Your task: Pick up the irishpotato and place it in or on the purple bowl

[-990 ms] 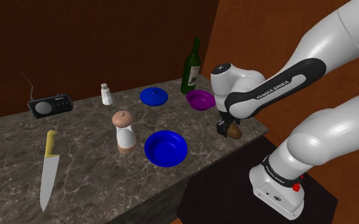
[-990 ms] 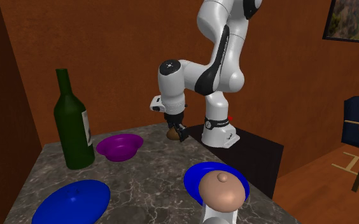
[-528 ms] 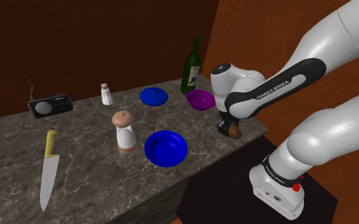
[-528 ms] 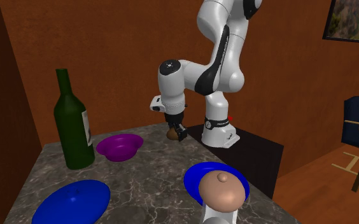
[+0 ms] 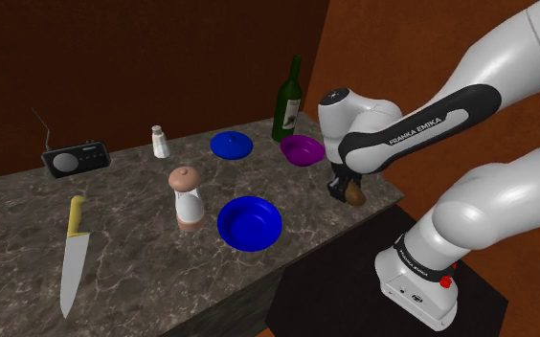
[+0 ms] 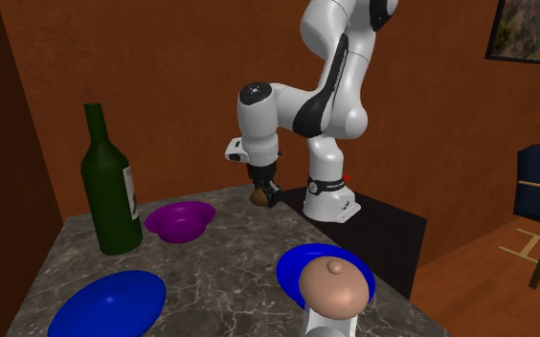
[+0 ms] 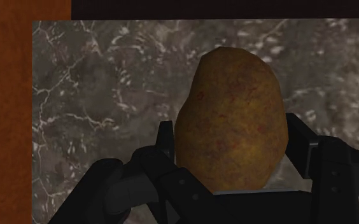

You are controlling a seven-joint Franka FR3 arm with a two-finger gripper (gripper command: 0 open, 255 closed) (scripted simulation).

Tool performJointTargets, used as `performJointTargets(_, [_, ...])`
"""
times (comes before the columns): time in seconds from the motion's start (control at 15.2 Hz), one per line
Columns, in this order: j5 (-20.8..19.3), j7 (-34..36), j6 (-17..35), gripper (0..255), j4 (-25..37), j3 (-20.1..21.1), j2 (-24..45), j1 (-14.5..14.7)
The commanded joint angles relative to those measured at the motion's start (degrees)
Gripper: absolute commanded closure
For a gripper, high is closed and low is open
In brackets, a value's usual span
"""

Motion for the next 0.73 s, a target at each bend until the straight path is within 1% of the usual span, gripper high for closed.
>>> performJointTargets(0.0, [0.6, -1.0, -2.1, 255, 0.2, -0.4, -2.1, 0.4])
performJointTargets(0.66, [2.6, -4.7, -12.8, 255, 3.3, -1.6, -10.1, 1.8])
